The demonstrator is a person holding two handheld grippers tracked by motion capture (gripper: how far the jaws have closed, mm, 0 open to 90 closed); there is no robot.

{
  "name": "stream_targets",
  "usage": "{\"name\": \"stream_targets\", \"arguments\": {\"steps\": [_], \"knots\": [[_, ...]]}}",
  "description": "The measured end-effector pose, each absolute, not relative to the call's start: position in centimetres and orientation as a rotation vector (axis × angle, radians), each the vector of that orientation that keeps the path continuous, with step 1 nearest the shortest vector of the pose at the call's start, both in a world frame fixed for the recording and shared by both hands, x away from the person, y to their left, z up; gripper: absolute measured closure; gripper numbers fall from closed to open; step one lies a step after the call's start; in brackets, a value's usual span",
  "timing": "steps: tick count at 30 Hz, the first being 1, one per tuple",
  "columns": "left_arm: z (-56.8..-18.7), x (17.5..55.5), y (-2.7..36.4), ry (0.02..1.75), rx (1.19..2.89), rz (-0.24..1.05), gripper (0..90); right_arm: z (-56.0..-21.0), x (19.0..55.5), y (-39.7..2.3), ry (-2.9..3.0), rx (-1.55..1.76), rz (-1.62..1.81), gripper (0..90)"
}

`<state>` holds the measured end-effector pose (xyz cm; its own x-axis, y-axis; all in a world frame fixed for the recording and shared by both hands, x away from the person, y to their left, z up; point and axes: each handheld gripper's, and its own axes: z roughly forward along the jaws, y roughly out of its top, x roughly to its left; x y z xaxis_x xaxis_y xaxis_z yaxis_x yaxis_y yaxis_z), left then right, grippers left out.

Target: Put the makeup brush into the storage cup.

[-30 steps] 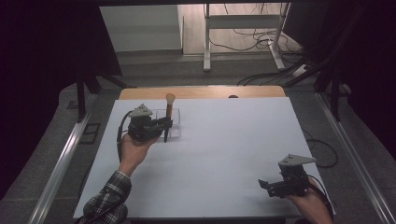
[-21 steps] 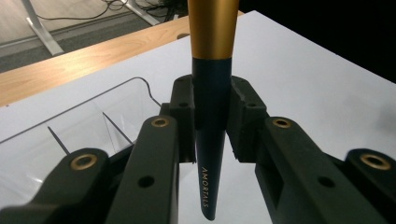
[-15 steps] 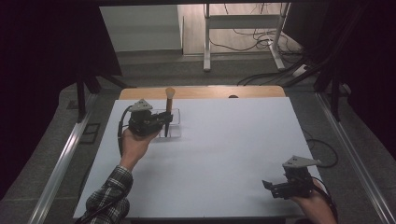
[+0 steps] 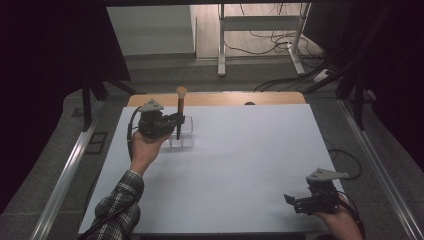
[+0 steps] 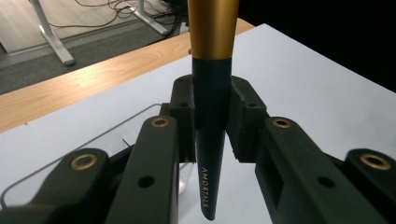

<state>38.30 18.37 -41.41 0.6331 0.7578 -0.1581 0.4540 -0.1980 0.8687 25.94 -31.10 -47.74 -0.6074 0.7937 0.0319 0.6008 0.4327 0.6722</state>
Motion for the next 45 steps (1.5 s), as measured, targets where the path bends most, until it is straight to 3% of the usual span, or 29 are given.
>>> {"name": "stream_targets", "arguments": {"steps": [45], "knots": [[-42.9, 42.3, 16.6, 1.018, 1.821, 0.475, 74.5, -47.7, 25.9, -31.8, 2.395, 1.242, 0.976, 0.0]]}}
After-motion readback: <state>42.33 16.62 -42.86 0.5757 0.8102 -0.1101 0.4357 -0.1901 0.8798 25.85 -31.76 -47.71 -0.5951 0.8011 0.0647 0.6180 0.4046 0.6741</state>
